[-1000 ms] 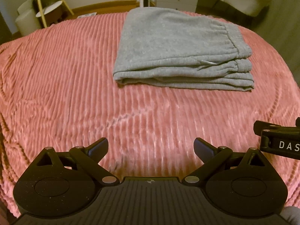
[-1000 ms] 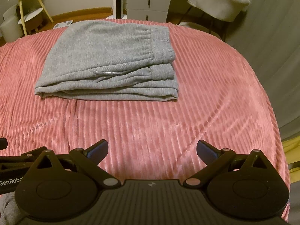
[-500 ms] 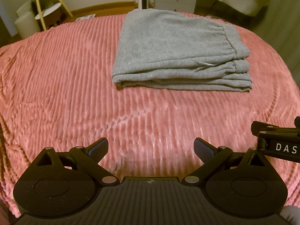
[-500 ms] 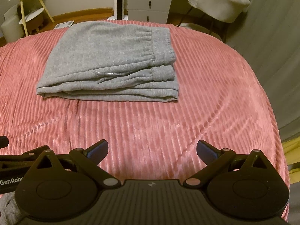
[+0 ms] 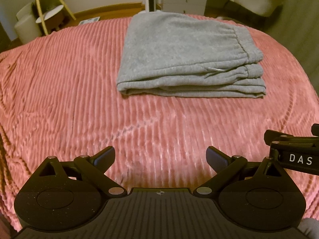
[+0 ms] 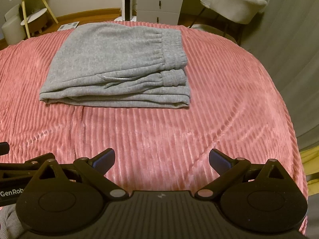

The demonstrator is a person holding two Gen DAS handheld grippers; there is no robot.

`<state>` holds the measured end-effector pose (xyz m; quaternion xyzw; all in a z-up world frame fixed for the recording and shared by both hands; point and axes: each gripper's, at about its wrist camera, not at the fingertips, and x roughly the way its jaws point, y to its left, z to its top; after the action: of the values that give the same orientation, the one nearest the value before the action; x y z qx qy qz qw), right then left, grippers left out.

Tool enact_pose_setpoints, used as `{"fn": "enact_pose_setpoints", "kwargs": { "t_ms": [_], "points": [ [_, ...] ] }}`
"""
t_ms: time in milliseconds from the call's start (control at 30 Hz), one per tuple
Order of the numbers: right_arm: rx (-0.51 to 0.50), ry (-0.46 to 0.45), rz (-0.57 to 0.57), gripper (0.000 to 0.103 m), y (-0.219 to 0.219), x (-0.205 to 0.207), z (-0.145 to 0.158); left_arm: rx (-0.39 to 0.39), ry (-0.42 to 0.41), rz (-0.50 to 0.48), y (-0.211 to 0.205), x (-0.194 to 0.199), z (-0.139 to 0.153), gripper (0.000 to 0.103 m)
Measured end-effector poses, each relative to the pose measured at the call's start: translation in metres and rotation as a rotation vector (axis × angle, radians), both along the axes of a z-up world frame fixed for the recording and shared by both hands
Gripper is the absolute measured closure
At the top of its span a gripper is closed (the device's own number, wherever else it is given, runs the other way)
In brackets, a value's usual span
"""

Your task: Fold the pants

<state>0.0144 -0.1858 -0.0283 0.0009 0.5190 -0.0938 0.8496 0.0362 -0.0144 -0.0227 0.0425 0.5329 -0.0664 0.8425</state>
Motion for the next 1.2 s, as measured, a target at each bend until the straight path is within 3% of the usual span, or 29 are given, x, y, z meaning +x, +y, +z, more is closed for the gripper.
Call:
{"fn": "enact_pose_setpoints", "kwargs": {
  "t_ms": [1200],
  "points": [
    [-0.008, 0.001, 0.003, 0.003, -0.0002, 0.0013, -0.0005, 0.005, 0.003, 0.009, -0.0020, -0.0001, -0.0018, 0.003]
  ]
}}
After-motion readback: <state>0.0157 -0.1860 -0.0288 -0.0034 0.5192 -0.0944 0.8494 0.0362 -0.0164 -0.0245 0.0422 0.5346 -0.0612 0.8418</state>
